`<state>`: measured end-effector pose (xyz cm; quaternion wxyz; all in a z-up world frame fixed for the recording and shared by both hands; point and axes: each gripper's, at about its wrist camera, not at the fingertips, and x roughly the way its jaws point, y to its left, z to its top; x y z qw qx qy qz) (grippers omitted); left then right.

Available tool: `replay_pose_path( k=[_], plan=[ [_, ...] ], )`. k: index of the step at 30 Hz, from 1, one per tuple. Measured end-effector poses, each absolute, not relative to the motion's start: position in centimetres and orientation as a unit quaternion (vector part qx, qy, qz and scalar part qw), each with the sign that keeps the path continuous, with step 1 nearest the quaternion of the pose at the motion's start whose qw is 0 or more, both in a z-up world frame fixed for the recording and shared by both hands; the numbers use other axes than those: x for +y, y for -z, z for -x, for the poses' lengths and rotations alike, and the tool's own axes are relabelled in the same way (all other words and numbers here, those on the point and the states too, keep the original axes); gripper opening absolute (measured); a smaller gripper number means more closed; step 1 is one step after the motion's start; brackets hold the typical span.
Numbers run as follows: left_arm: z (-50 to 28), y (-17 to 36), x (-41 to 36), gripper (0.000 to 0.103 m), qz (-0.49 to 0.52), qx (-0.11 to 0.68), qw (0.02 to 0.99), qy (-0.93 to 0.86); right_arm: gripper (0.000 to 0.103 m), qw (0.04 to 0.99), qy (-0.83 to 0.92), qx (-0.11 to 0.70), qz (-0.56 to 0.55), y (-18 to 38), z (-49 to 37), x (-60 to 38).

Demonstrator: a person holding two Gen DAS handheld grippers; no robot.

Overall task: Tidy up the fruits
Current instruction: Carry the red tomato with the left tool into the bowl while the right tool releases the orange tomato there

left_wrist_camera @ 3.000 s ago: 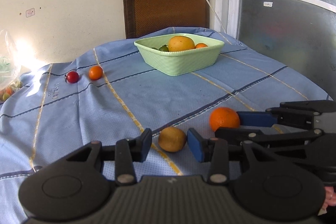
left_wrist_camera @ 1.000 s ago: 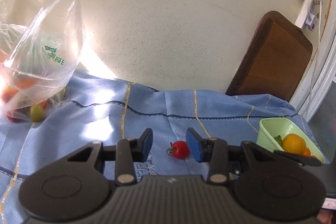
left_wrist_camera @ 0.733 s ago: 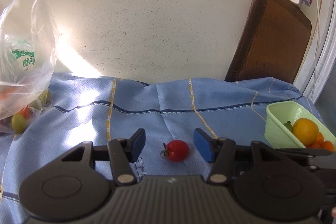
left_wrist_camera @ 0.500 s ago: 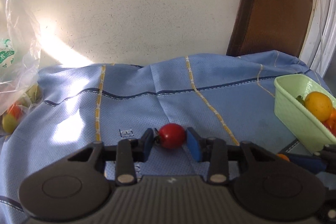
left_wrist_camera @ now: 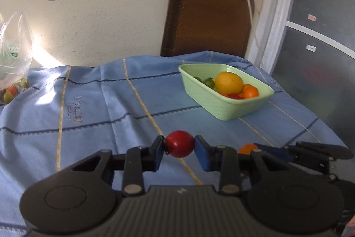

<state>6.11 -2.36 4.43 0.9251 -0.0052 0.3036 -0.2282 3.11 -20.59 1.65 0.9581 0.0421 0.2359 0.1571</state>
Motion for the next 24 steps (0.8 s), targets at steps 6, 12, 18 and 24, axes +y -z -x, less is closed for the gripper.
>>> replay_pose_path(
  k=[6, 12, 18, 24],
  plan=[
    [-2.0, -2.6, -5.3, 0.031, -0.017, 0.306, 0.921, 0.239, 0.034, 0.964, -0.130, 0.231, -0.028, -0.6, 0.9, -22.6],
    [-0.9, -1.7, -6.8, 0.032, -0.051, 0.307, 0.923, 0.225, 0.035, 0.963, -0.108, 0.243, -0.032, 0.5, 1.9, -23.7],
    [-0.2, -1.7, -6.9, 0.041, -0.063, 0.294, 0.930, 0.210, 0.039, 0.965, -0.106, 0.238, -0.019, 0.8, 2.8, -23.6],
    [-0.3, -1.5, -6.9, 0.044, -0.066, 0.293, 0.931, 0.207, 0.044, 0.968, -0.107, 0.229, 0.004, 0.8, 3.2, -22.9]
  ],
)
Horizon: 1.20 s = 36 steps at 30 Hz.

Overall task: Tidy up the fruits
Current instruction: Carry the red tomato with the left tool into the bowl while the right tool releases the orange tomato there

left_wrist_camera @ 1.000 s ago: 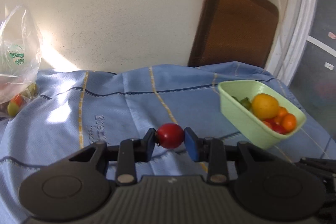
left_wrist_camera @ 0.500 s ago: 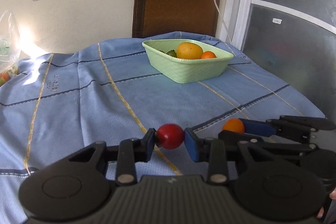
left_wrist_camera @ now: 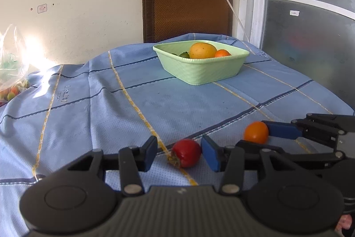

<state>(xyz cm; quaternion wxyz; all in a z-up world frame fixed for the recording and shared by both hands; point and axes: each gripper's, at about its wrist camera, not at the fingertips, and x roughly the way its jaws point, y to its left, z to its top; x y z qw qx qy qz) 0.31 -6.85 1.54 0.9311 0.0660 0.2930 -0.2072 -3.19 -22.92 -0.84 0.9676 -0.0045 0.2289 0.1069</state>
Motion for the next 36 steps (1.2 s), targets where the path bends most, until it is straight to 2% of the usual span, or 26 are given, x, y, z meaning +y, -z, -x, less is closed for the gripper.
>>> replay_pose_path(
  k=[15, 18, 19, 20, 24, 33, 36],
  plan=[
    [0.8, -1.6, -7.0, 0.043, -0.080, 0.284, 0.929, 0.225, 0.044, 0.968, -0.089, 0.235, 0.007, 0.8, 3.4, -23.0],
    [0.7, -1.4, -7.1, 0.029, -0.082, 0.291, 0.925, 0.231, 0.044, 0.968, -0.088, 0.236, 0.003, 0.9, 3.5, -23.2],
    [0.7, -1.4, -7.2, 0.029, -0.082, 0.289, 0.925, 0.233, 0.043, 0.968, -0.089, 0.236, 0.004, 0.9, 3.5, -23.2],
    [0.7, -1.5, -7.2, 0.029, -0.083, 0.289, 0.924, 0.237, 0.035, 0.968, -0.091, 0.236, 0.005, 0.9, 3.6, -23.2],
    [0.1, -2.2, -7.8, 0.029, -0.081, 0.290, 0.918, 0.257, 0.035, 0.967, -0.100, 0.233, 0.002, 0.6, 3.3, -23.2],
    [-8.2, -7.5, -10.7, 0.029, -0.017, 0.270, 0.921, 0.281, 0.035, 0.981, -0.082, 0.172, -0.024, -2.8, -1.4, -26.2],
    [-12.6, -7.8, -11.8, 0.030, 0.013, 0.293, 0.916, 0.274, 0.035, 0.984, -0.074, 0.160, -0.034, -3.5, -4.5, -27.6]
  ],
)
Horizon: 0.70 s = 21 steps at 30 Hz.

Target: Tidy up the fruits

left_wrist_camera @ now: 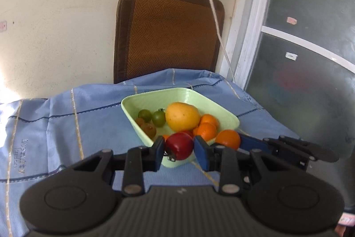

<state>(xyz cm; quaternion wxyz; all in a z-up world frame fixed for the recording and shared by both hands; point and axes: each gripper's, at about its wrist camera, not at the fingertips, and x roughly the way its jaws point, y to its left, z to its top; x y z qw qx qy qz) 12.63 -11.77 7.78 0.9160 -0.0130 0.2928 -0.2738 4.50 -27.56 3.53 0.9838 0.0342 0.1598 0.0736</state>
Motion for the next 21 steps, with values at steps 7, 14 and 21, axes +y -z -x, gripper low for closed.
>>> replay_pose_path(
  k=[7, 14, 21],
  plan=[
    [-19.1, -6.0, -13.0, 0.029, 0.046, 0.343, 0.903, 0.255, 0.035, 0.984, -0.069, 0.167, -0.009, -3.0, -9.5, -27.8],
    [-19.0, -5.9, -12.9, 0.031, 0.053, 0.341, 0.905, 0.249, 0.036, 0.984, -0.065, 0.161, 0.026, -2.4, -9.9, -26.5],
    [-14.2, -8.1, -9.8, 0.040, 0.060, 0.298, 0.925, 0.228, 0.036, 0.987, -0.052, 0.151, -0.002, -3.3, -7.1, -26.5]
  ],
)
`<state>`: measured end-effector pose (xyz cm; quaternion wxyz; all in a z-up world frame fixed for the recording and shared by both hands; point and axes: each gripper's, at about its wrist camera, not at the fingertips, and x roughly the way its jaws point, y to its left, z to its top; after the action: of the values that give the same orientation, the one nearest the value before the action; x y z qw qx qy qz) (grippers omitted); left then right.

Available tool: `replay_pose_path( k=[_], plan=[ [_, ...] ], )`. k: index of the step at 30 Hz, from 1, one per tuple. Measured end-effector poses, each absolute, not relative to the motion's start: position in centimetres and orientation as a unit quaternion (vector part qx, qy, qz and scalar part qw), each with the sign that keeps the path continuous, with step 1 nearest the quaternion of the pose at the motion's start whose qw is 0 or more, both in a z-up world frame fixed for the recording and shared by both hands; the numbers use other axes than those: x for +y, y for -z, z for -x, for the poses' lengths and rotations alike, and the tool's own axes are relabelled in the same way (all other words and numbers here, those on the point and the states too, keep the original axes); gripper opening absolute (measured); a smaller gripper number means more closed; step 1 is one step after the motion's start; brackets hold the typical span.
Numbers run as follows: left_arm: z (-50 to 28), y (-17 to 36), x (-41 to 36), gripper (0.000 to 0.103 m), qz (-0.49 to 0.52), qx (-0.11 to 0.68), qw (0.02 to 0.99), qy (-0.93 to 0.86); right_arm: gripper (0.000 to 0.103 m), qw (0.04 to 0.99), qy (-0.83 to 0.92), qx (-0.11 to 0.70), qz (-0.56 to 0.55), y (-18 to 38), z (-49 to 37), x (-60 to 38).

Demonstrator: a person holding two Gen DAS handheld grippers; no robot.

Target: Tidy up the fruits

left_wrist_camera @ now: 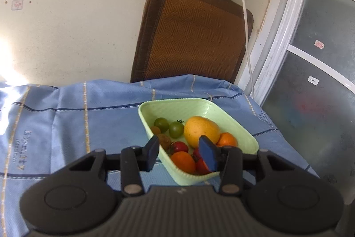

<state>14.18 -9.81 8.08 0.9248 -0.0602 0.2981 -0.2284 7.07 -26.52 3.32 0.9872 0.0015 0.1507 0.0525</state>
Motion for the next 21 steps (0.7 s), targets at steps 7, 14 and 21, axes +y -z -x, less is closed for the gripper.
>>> replay_pose_path(
  k=[7, 14, 21],
  plan=[
    [-7.2, -7.6, -8.4, 0.051, 0.009, 0.292, 0.941, 0.168, 0.036, 0.979, -0.036, 0.174, -0.103, -2.4, -1.4, -26.7],
    [-2.5, -5.8, -8.5, 0.061, -0.010, 0.320, 0.938, 0.134, 0.036, 0.957, -0.031, 0.232, -0.173, -1.0, 2.9, -26.3],
    [0.4, -6.0, -7.9, 0.090, -0.025, 0.302, 0.947, 0.110, 0.045, 0.948, -0.031, 0.242, -0.203, -1.4, 5.5, -26.0]
  ],
)
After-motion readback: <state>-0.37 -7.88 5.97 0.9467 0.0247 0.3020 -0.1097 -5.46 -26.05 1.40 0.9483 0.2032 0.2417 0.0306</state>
